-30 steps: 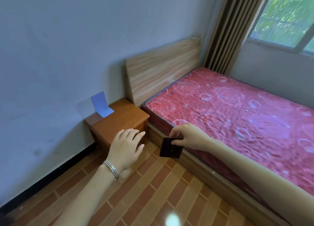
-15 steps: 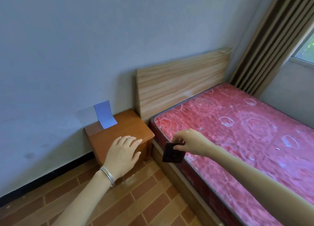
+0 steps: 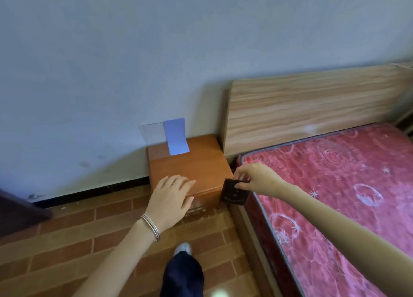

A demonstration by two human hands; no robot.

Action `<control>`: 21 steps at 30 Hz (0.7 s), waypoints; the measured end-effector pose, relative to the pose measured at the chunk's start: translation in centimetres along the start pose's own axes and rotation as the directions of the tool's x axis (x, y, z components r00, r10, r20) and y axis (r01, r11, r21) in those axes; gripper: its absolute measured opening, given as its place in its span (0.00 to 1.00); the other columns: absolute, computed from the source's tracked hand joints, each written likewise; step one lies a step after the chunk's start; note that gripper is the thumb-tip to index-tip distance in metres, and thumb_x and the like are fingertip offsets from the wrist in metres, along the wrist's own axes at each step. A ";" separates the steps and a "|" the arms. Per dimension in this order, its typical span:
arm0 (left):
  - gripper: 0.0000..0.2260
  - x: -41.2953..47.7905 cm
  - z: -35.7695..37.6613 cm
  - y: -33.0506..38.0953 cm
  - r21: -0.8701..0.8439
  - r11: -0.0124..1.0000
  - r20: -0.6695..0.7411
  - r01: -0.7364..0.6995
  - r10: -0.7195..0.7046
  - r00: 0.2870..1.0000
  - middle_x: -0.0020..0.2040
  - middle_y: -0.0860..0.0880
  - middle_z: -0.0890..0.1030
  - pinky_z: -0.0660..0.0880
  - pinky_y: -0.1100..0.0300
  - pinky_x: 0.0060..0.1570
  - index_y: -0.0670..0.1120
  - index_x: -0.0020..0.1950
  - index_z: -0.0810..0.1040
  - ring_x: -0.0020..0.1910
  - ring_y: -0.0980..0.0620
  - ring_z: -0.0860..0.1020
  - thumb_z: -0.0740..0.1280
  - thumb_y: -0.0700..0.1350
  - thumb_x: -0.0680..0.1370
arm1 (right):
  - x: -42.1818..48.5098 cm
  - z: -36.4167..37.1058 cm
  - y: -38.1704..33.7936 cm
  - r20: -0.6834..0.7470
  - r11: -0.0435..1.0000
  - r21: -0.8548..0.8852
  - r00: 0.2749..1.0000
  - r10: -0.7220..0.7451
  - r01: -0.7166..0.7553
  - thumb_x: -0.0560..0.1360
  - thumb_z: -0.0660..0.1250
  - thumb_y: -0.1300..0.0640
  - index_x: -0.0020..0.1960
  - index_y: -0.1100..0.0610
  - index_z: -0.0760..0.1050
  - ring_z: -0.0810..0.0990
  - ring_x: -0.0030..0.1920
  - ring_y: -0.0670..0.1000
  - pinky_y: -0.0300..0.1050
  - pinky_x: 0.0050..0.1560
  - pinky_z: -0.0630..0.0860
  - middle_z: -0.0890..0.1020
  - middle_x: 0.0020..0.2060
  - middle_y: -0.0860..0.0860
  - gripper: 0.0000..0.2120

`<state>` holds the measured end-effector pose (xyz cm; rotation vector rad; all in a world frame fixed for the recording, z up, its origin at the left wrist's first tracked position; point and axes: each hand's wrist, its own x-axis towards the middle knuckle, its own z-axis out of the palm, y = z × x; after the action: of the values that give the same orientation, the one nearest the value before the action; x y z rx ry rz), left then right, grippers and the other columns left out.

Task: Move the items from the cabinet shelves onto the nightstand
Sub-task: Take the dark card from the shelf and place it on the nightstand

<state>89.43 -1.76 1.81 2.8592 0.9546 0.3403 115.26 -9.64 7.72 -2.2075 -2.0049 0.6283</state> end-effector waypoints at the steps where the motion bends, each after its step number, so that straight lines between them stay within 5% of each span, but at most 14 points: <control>1: 0.21 0.6 0.5 -0.8 -0.001 1.000 0.012 0.009 -0.009 1.000 0.54 0.50 0.81 0.73 0.50 0.56 0.49 0.60 0.78 0.54 0.48 0.78 0.54 0.54 0.75 | 1.7 0.2 0.2 0.007 1.000 -0.002 1.000 -0.011 0.011 0.71 0.70 0.50 0.46 0.51 0.77 0.78 0.42 0.46 0.49 0.44 0.78 0.80 0.42 0.44 0.07; 7: 0.16 7.1 3.9 -7.2 -0.005 0.999 0.012 0.047 -0.047 0.999 0.53 0.48 0.81 0.73 0.50 0.56 0.48 0.60 0.78 0.54 0.47 0.78 0.67 0.50 0.74 | 12.5 0.2 1.2 0.077 1.000 0.006 0.997 -0.015 0.015 0.72 0.69 0.51 0.45 0.54 0.76 0.78 0.43 0.47 0.47 0.45 0.78 0.82 0.44 0.47 0.07; 16: 0.17 18.3 11.0 -15.8 -0.002 0.999 0.134 0.050 -0.049 0.990 0.52 0.49 0.81 0.75 0.51 0.54 0.49 0.58 0.79 0.52 0.49 0.79 0.71 0.51 0.70 | 29.4 3.3 4.8 0.211 0.999 -0.035 0.977 -0.016 0.024 0.73 0.68 0.51 0.35 0.46 0.63 0.78 0.46 0.49 0.46 0.43 0.75 0.80 0.46 0.46 0.14; 21: 0.18 21.8 19.6 -19.9 -0.028 0.988 0.208 0.151 -0.142 0.968 0.53 0.48 0.81 0.76 0.50 0.53 0.48 0.57 0.79 0.53 0.47 0.79 0.73 0.50 0.68 | 38.1 9.4 9.1 0.212 0.999 -0.031 0.976 0.040 -0.034 0.72 0.68 0.52 0.46 0.51 0.73 0.78 0.48 0.50 0.45 0.42 0.73 0.79 0.47 0.44 0.05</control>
<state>99.62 26.65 -16.78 2.6981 1.0936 0.0497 122.30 24.22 -12.91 -2.2856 -2.0839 0.8820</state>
